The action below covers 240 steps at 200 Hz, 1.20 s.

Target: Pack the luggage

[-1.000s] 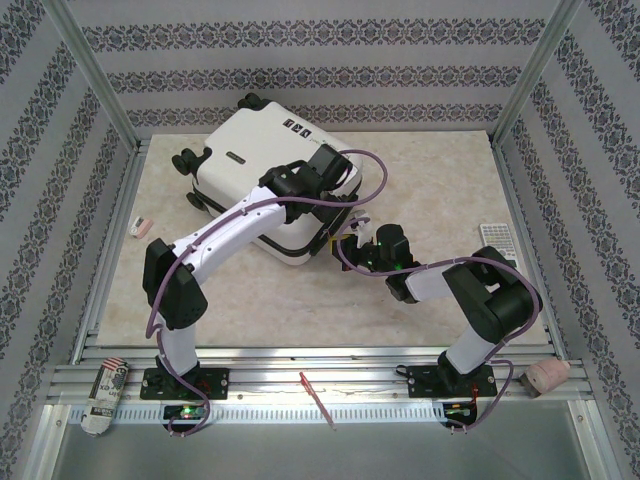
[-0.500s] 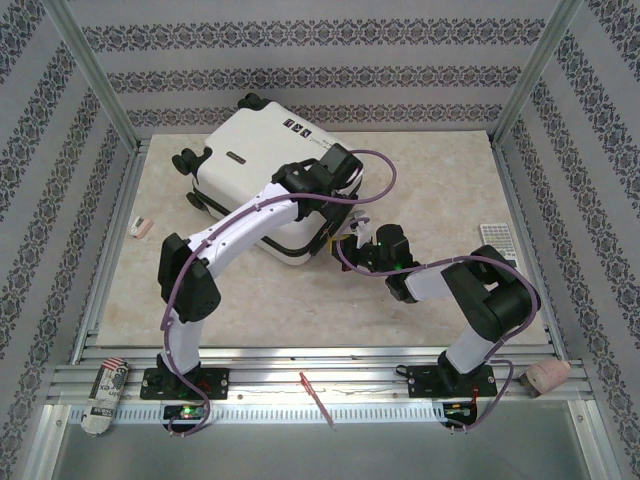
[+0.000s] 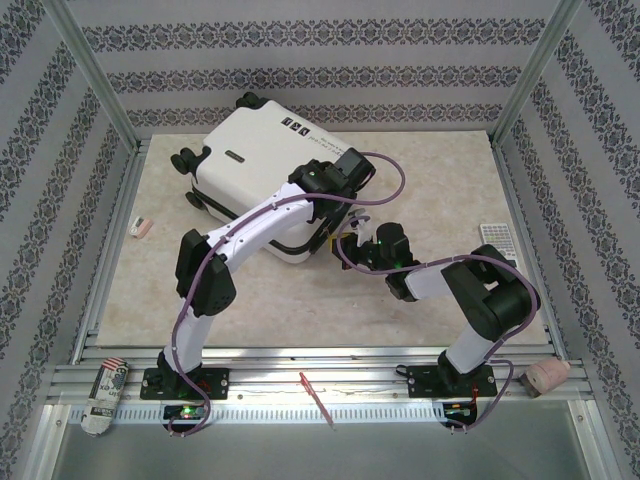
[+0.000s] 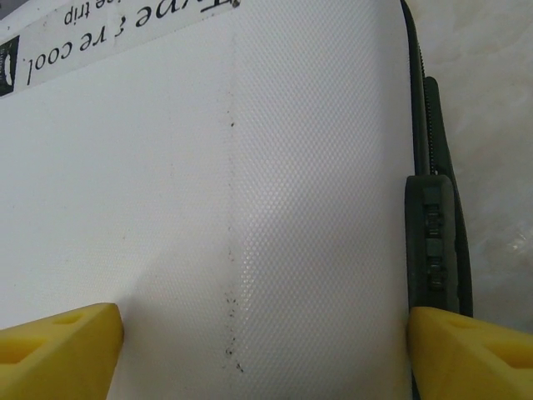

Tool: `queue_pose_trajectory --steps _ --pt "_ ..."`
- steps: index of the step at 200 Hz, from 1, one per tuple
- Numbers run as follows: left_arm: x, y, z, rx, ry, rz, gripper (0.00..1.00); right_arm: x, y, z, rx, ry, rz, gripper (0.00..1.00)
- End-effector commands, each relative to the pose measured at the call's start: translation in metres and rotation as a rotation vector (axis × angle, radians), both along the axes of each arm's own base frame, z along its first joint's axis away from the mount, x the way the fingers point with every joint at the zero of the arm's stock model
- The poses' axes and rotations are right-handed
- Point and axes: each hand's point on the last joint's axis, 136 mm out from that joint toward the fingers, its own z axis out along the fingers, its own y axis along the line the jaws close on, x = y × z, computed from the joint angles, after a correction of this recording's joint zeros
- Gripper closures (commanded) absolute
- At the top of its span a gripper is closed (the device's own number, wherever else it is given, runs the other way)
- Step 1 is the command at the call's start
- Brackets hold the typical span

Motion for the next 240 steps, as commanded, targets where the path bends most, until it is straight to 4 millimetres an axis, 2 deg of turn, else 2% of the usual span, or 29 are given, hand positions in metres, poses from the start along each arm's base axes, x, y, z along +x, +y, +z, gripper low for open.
queue_pose_trajectory --steps 1,27,87,183,240 --pt "0.006 0.033 0.009 0.111 -0.035 0.091 0.16 0.019 -0.006 0.017 0.004 -0.066 -0.057 1.00" --pt "0.006 0.036 0.022 0.095 -0.061 0.098 0.21 0.034 -0.017 0.017 -0.035 -0.076 -0.139 1.00" --pt "-0.004 0.034 0.029 0.017 -0.041 0.087 0.28 0.071 -0.050 0.020 -0.098 -0.115 -0.353 1.00" --pt "-0.028 0.038 0.008 -0.033 0.035 0.046 0.30 0.140 -0.106 0.022 -0.113 -0.129 -0.527 1.00" --pt "-0.046 0.039 -0.008 -0.081 0.089 0.011 0.31 0.174 -0.124 0.030 -0.111 -0.152 -0.551 1.00"
